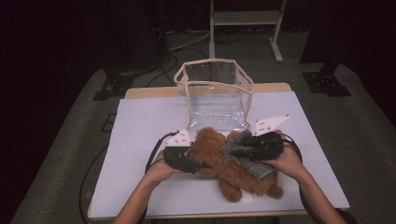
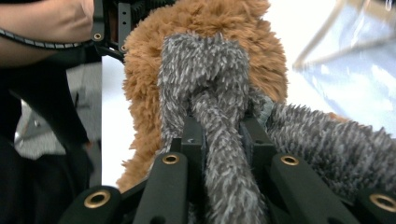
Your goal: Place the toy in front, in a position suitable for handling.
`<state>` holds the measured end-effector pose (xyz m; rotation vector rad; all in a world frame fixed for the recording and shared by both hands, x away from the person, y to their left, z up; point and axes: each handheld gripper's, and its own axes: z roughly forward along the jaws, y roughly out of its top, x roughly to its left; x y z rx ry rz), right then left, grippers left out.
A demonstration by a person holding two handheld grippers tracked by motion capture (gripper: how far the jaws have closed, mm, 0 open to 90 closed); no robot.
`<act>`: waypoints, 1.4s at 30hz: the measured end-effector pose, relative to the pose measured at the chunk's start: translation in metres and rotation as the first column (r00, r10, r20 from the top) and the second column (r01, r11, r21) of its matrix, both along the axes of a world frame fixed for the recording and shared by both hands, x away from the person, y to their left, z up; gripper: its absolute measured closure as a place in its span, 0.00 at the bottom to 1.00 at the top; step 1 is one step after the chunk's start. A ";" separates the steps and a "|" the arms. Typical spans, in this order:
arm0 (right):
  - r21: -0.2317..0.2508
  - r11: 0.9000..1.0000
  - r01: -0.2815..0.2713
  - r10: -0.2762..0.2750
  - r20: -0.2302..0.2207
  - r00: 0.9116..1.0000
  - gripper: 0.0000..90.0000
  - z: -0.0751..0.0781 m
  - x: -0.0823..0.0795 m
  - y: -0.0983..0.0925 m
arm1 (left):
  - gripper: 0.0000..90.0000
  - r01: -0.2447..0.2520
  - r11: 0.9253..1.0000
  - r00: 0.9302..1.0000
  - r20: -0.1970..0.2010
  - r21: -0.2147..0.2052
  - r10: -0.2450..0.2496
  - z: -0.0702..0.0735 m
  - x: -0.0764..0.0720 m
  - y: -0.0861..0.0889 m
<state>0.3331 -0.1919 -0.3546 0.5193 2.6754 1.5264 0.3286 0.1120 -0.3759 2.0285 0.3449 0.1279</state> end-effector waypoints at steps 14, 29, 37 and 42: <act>0.122 0.992 -0.015 0.007 0.065 0.998 0.82 0.027 0.003 0.012 | 0.31 0.013 0.981 0.975 0.216 0.192 -0.055 0.094 -0.008 0.007; 0.039 0.999 -0.007 0.001 0.153 0.988 0.82 0.129 0.006 -0.022 | 0.28 0.135 0.980 0.945 0.278 0.145 -0.172 0.098 -0.005 -0.070; -0.126 0.992 -0.031 0.044 0.100 0.994 0.83 0.134 0.012 -0.011 | 0.19 0.167 0.970 0.934 0.287 0.178 -0.214 0.098 -0.007 -0.089; -0.122 0.992 -0.015 0.025 0.083 0.996 0.84 0.121 0.011 -0.028 | 0.11 0.186 0.972 0.934 0.283 0.140 -0.219 0.097 -0.006 -0.094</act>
